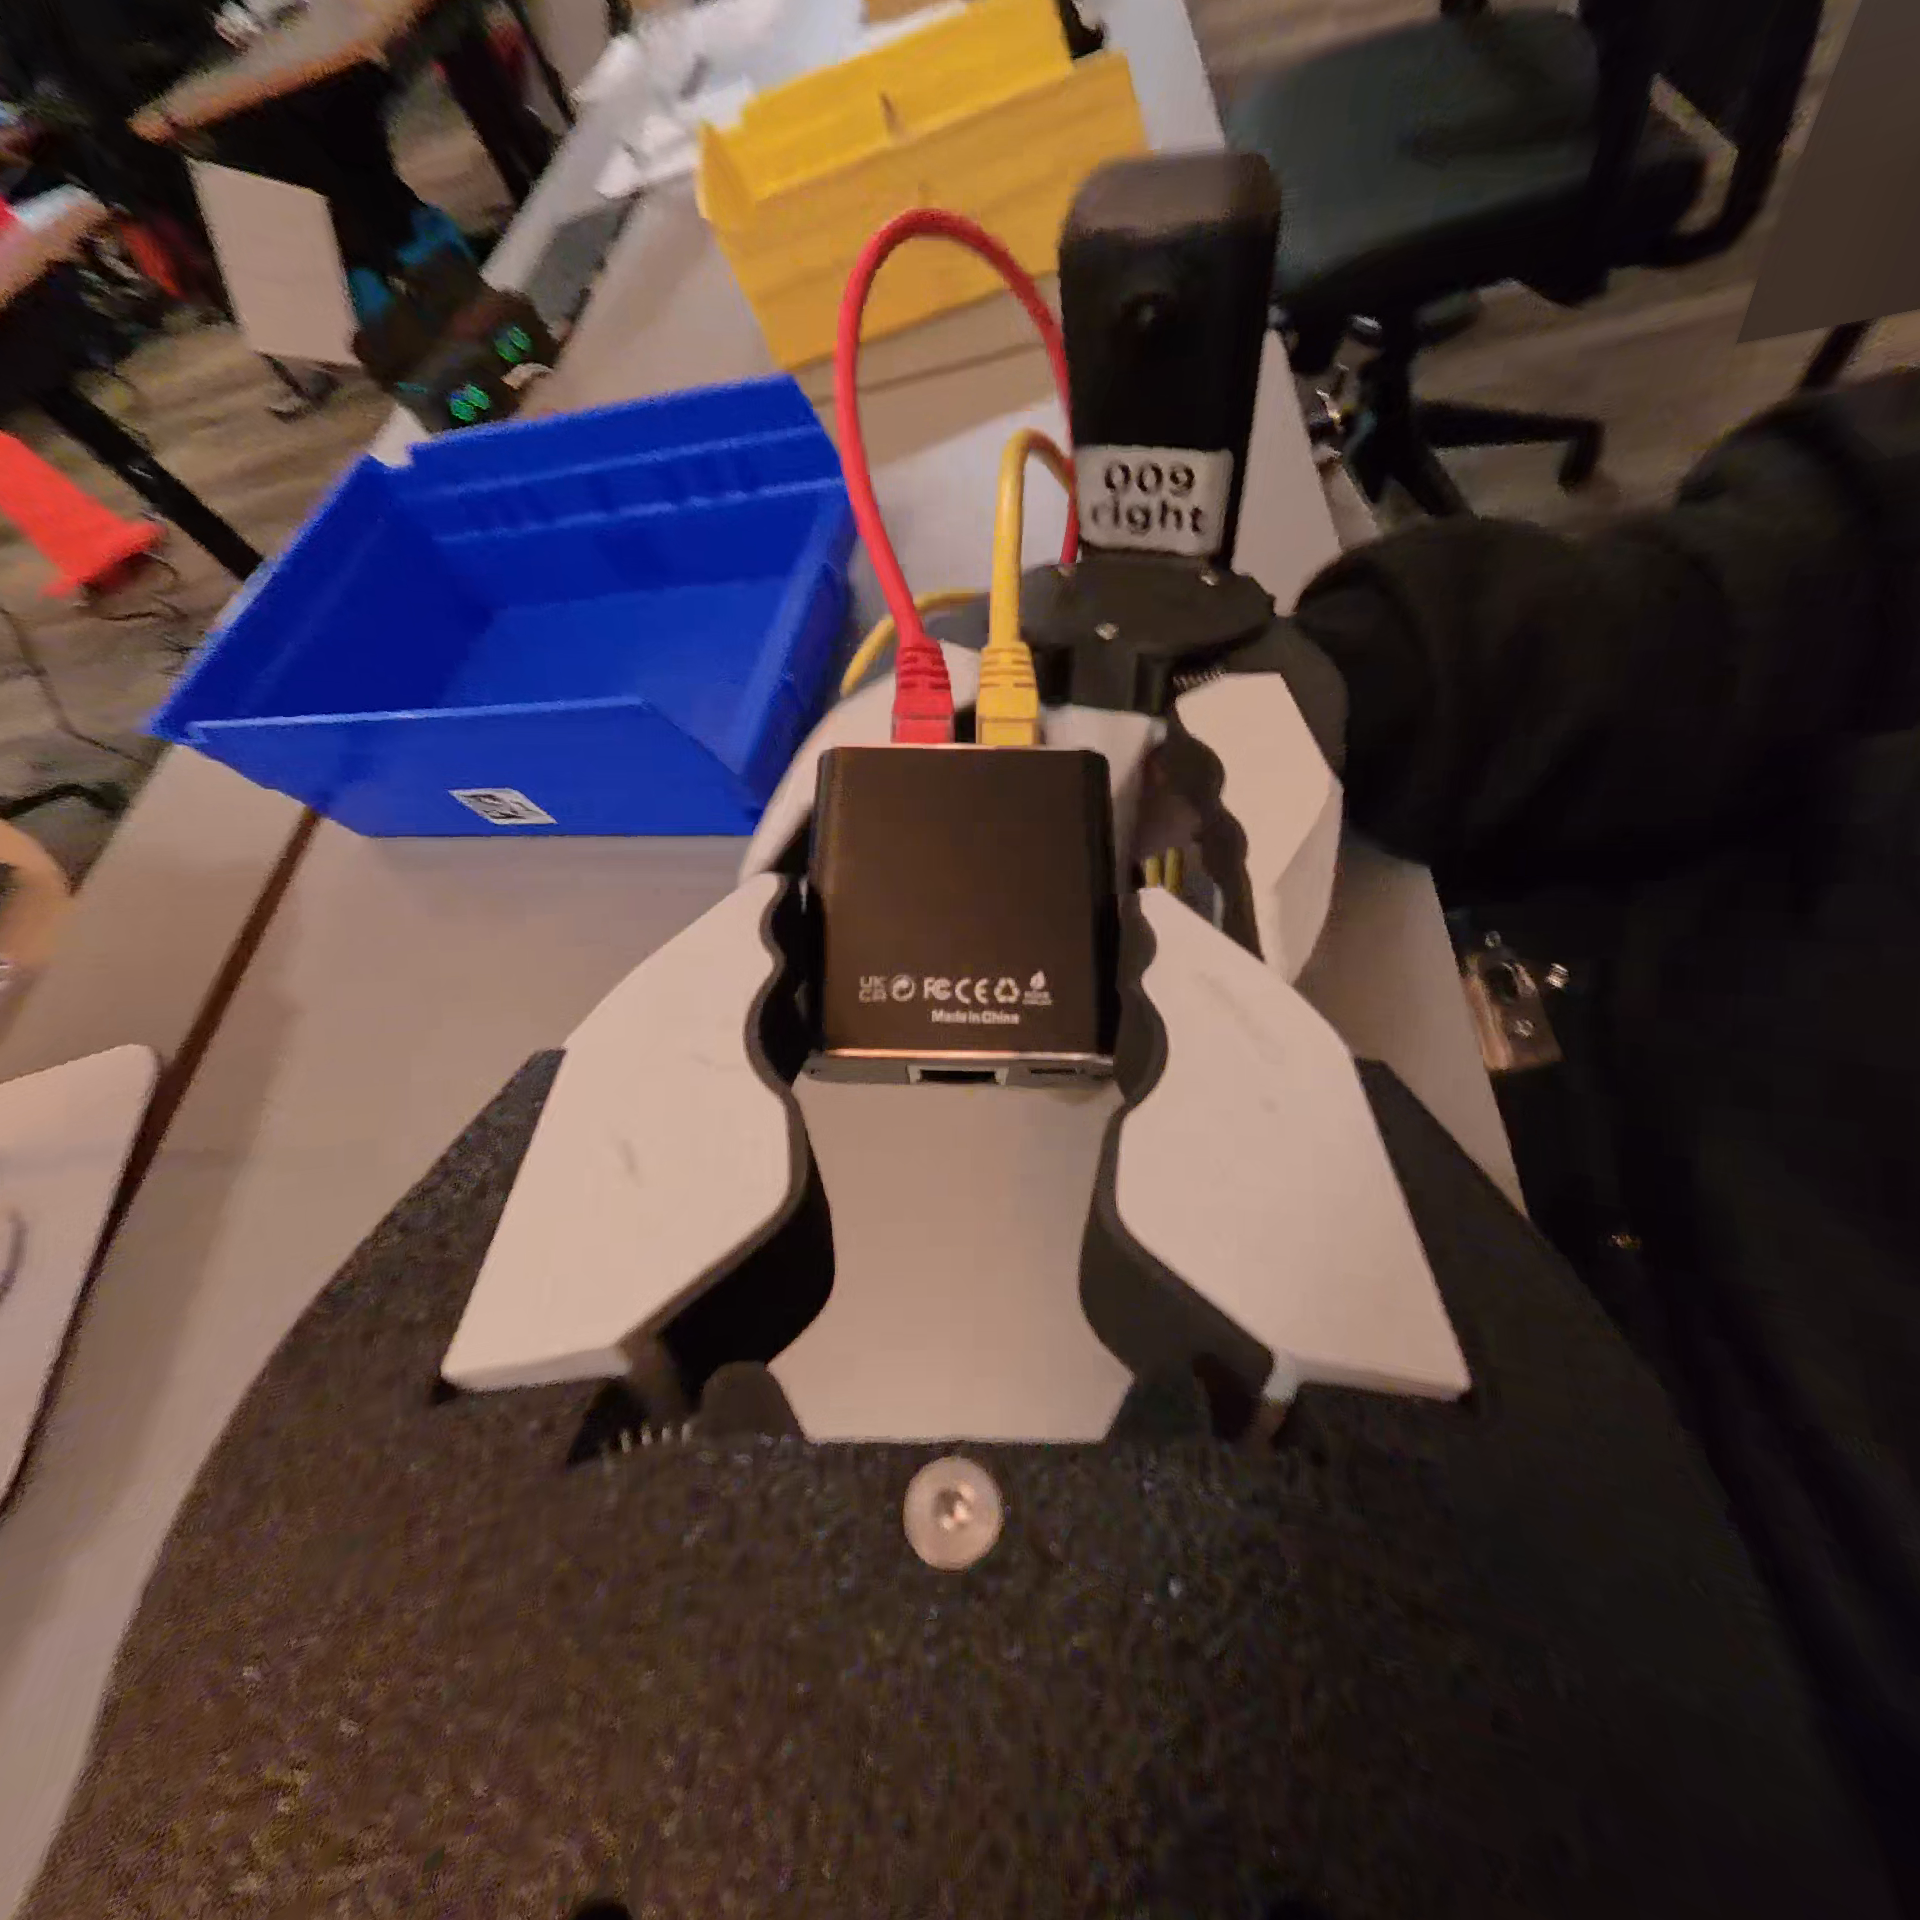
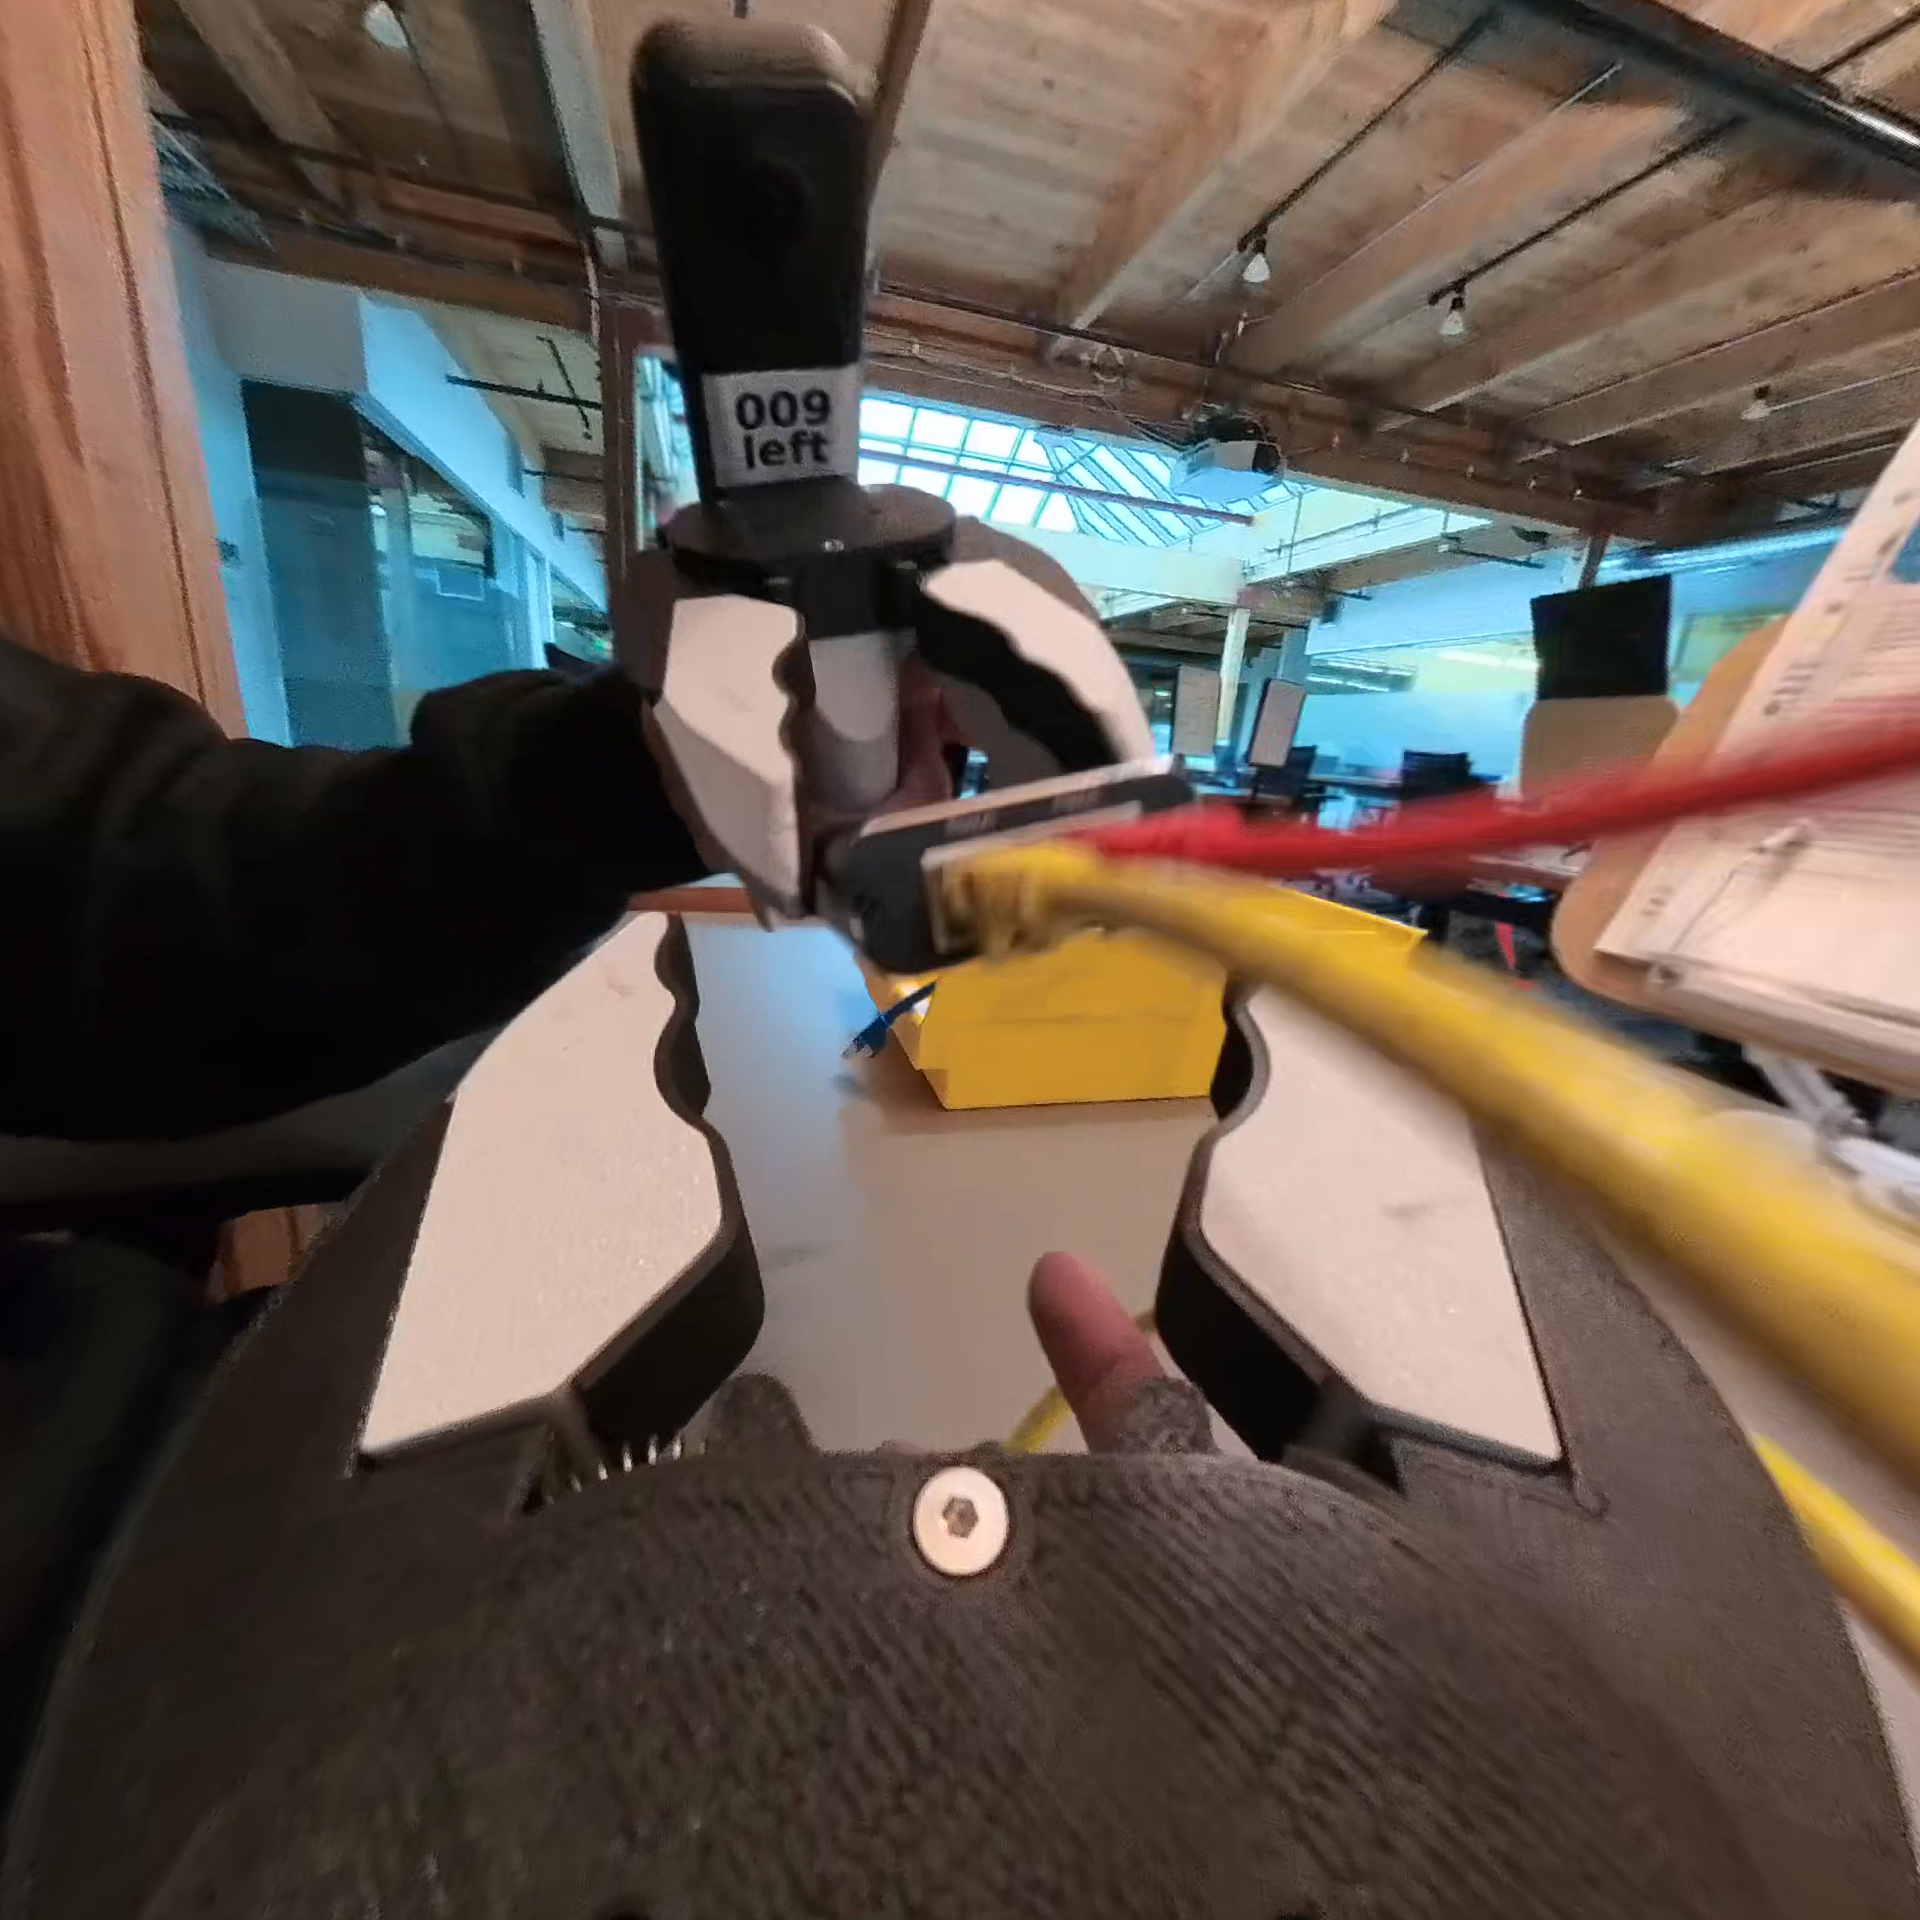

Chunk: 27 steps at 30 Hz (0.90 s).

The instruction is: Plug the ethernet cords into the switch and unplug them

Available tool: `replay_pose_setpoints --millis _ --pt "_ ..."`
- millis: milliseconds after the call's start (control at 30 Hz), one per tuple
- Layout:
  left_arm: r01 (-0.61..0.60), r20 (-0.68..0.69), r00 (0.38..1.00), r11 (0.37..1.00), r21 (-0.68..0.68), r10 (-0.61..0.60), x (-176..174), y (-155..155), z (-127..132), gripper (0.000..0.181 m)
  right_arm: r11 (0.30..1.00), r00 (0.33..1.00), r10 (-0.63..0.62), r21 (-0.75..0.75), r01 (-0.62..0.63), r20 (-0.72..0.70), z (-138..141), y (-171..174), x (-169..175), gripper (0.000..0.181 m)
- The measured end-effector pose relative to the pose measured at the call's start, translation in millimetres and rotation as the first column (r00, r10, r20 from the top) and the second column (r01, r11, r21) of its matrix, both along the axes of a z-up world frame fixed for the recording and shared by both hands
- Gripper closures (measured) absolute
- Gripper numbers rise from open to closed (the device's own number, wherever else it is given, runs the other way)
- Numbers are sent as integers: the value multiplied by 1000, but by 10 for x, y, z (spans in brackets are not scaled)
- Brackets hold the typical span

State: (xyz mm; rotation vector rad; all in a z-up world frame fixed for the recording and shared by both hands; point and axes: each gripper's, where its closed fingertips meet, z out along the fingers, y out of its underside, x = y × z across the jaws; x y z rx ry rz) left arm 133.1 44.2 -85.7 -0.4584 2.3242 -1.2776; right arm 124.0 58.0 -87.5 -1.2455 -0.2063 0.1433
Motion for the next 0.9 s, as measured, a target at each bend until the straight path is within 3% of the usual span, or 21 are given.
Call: replay_pose_setpoints --millis 67,167,233,400,733,800,867,900 --pt "53 -57 997 998 22 -52 -46 -23 -85 124 999 998 -49 -15 49 32 12 -21 63 86" --pt "95 -92 992 992 84 -87 -65 -64 -155 124 995 997 -43 -90 48 59 -47 -31 72 73" --pt "100 -121 989 987 126 -85 -43 -60 -176 124 993 995 39 -118 -28 89 -109 -53 -41 107" --pt "138 -195 976 974 182 -101 -18 -22 -289 124 991 992 18 -136 -1 122 -206 -34 6 111" --pt "125 -101 986 991 -50 -129 -77 -110 -149 125 997 991 63 -44 -58 115 -102 -116 -36 114" --pt "38 -61 997 997 -73 -42 -23 -29 -148 124 997 993 66 -51 -61 97 -106 -99 -32 115" --pt "-71 2 997 995 -66 71 68 129 -144 112 998 994 -19 -61 26 104 -164 -94 109 119" --pt "-67 -25 998 993 -95 65 31 136 -153 107 997 994 42 -69 -35 103 -194 -131 51 119"
